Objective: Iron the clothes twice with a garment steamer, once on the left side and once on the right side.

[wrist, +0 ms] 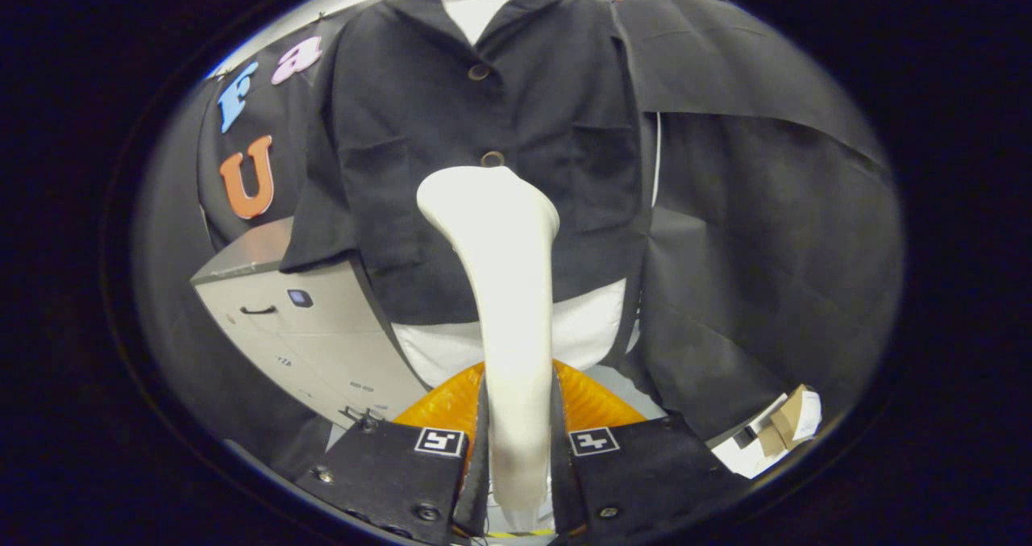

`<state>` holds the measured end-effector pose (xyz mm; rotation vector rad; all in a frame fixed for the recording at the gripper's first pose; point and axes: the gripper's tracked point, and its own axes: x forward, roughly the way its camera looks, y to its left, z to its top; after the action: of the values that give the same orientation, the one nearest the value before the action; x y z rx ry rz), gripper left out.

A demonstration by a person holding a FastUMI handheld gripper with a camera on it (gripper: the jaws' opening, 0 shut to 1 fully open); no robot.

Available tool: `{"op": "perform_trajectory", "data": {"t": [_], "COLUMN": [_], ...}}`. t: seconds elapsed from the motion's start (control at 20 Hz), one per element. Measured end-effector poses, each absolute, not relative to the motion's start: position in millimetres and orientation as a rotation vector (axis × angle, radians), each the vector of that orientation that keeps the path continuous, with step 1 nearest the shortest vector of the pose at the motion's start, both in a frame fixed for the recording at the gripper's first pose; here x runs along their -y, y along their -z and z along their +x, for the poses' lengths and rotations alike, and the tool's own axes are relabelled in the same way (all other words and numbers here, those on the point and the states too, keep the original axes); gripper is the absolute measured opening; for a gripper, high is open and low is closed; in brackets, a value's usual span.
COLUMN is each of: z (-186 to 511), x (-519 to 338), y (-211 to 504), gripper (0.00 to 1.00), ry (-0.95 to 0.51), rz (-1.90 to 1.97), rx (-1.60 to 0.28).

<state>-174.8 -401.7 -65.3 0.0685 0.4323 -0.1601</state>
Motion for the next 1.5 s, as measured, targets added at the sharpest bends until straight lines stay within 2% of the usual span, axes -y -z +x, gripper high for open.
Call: {"op": "perform_trajectory", "data": {"t": [0.4,0.95,1.25,1.5], "z": [-185,-110,-74,-60], "x": [469,480,459,444], "y": [-29,-149,-183,-173], "gripper": [0.34,0.34,0.34,0.34], "ry": [0.208,0.138,0.134,0.158], "rz": [0.119,0.079,0.041,-0.018], "rx": [-0.297,-0.159,-0.109,-0.134]}}
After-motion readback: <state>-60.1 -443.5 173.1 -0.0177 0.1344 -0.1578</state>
